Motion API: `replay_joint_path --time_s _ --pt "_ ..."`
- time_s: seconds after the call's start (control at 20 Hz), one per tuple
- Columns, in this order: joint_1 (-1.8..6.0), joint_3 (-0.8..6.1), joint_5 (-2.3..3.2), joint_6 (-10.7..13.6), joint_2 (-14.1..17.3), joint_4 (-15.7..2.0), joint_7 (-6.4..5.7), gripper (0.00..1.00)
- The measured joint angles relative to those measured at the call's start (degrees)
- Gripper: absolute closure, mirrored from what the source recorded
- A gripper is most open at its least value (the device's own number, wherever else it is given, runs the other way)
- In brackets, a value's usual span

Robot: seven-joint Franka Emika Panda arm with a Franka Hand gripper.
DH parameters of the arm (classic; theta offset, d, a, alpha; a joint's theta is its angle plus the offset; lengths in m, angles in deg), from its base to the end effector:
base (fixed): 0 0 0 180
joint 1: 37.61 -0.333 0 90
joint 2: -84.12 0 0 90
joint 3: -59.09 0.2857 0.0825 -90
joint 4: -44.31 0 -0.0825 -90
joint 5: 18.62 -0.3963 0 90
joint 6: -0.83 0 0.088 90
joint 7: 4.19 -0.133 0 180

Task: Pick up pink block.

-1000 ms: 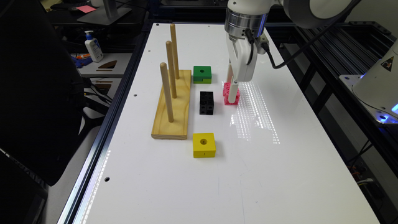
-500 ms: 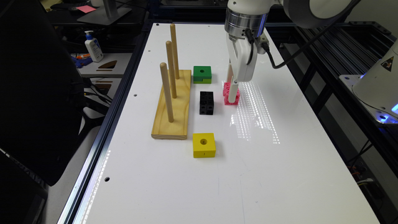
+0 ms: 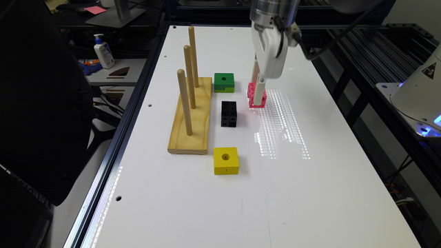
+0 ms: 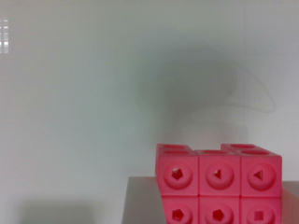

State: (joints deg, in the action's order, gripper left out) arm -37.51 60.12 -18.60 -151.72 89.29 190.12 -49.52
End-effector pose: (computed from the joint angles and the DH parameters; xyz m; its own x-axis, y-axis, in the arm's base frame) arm 0.4639 0.0078 0.1730 0.7144 -0.6995 0.0182 -0.6992 -0.7146 -0.0205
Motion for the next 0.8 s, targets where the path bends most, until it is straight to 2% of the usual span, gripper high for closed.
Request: replay_joint_path --time_s 0.25,0.35,0.6,0.8 --pt "0.00 0.00 0.00 6.12 -6.12 0.12 0.00 1.00" --pt "0.00 0.00 0.00 6.98 -7.06 0.26 0.00 1.00" --pt "0.00 0.00 0.00 7.04 -7.26 0.20 0.00 1.00" --pt "0.00 0.00 0.00 10.40 -10.79 -0.16 0.00 1.00"
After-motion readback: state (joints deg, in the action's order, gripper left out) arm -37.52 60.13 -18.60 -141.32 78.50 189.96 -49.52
